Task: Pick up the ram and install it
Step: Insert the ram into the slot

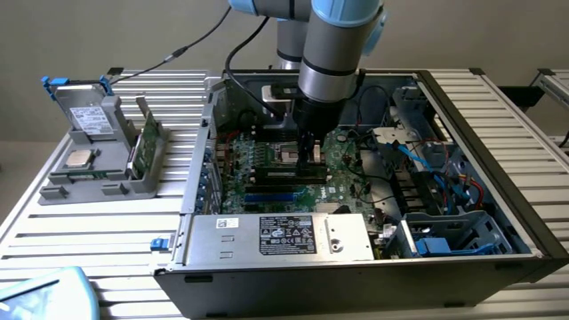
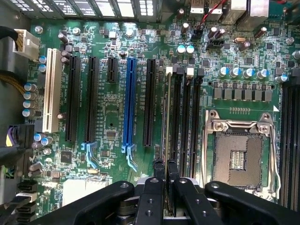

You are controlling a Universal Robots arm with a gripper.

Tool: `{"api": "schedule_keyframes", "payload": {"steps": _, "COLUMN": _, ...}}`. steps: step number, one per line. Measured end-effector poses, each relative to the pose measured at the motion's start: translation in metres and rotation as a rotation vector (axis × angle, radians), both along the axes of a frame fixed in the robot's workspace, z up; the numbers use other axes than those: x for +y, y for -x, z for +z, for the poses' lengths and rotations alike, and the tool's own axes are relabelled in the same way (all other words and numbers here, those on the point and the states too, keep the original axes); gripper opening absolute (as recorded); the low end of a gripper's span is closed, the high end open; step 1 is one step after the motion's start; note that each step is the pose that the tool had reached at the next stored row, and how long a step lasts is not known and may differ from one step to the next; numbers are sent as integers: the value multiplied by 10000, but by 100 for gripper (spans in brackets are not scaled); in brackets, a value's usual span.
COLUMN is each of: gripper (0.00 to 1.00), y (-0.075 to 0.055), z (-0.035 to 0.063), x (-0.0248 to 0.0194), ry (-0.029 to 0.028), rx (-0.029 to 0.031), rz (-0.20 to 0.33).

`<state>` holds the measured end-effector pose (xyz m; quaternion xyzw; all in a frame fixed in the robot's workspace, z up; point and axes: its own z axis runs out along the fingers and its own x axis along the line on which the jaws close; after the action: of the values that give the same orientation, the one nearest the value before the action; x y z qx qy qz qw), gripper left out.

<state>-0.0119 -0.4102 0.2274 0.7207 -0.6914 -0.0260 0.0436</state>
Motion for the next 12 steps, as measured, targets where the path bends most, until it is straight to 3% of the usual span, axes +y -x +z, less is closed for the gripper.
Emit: {"api": "schedule_keyframes", "payload": {"steps": 12, "gripper": 14, "y": 0, "z": -14, "x": 0, "ry": -3, "rx": -1, "rz": -70}}
